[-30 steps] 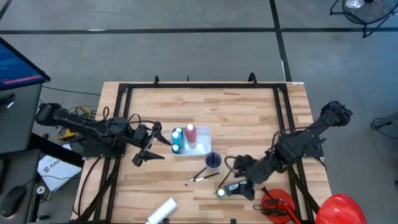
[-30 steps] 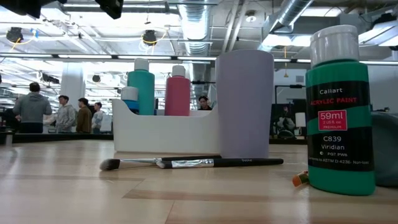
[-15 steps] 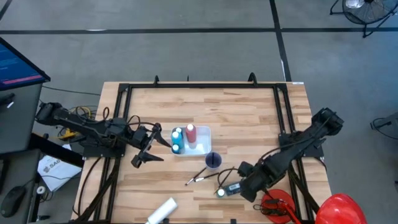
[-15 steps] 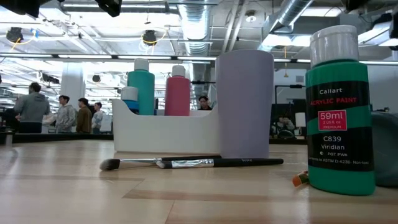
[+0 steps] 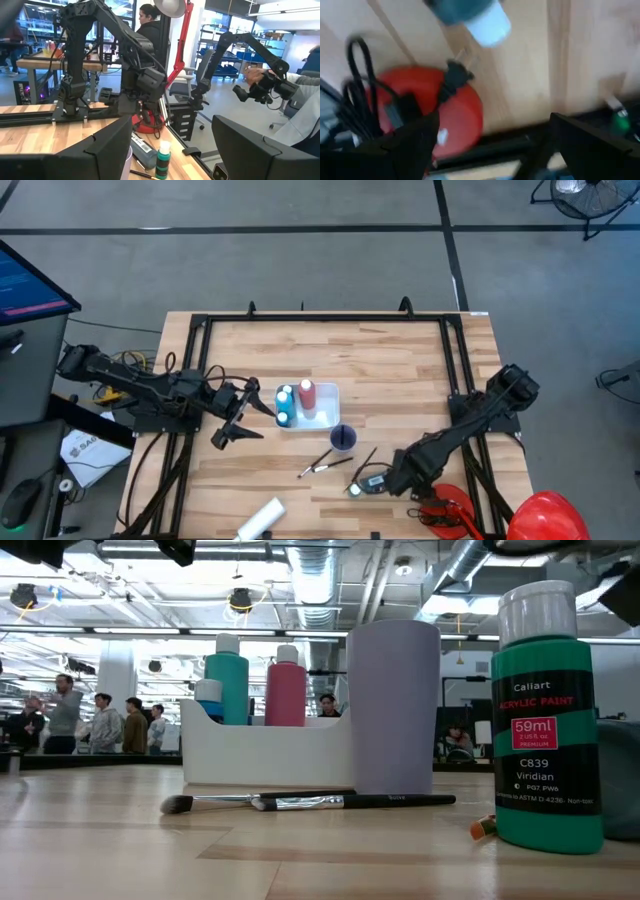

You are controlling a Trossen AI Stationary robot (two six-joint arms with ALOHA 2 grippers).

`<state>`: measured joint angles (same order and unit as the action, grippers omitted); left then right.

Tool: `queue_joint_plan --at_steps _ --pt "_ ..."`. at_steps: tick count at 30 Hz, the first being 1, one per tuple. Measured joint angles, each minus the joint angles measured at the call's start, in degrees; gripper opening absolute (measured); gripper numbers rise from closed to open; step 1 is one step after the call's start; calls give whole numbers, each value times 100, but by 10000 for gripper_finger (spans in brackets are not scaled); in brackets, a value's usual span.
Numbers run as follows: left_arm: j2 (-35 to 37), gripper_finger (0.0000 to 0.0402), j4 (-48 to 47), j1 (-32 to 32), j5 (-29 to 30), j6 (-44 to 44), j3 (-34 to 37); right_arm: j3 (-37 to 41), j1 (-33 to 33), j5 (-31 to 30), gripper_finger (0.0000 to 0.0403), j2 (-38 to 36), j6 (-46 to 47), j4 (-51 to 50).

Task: Pick & Place Paint Supplies
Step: Put the black paint bottle into the white bin

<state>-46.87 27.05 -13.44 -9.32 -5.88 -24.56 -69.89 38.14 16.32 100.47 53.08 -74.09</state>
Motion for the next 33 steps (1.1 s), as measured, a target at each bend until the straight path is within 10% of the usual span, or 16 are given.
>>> queue_joint_plan --at_steps 8,17,24,33 --pt "0 269 2 1 2 5 0 23 710 -1848 369 -622 -1406 1271" --pt "0 269 6 1 1 6 0 1173 1204 -3666 369 -2212 -982 2256" --pt "0 269 31 1 4 108 0 2513 1074 -3748 369 -2737 -1414 4043" --pt "0 269 50 1 2 100 0 2861 814 -3703 369 -2279 1165 4711"
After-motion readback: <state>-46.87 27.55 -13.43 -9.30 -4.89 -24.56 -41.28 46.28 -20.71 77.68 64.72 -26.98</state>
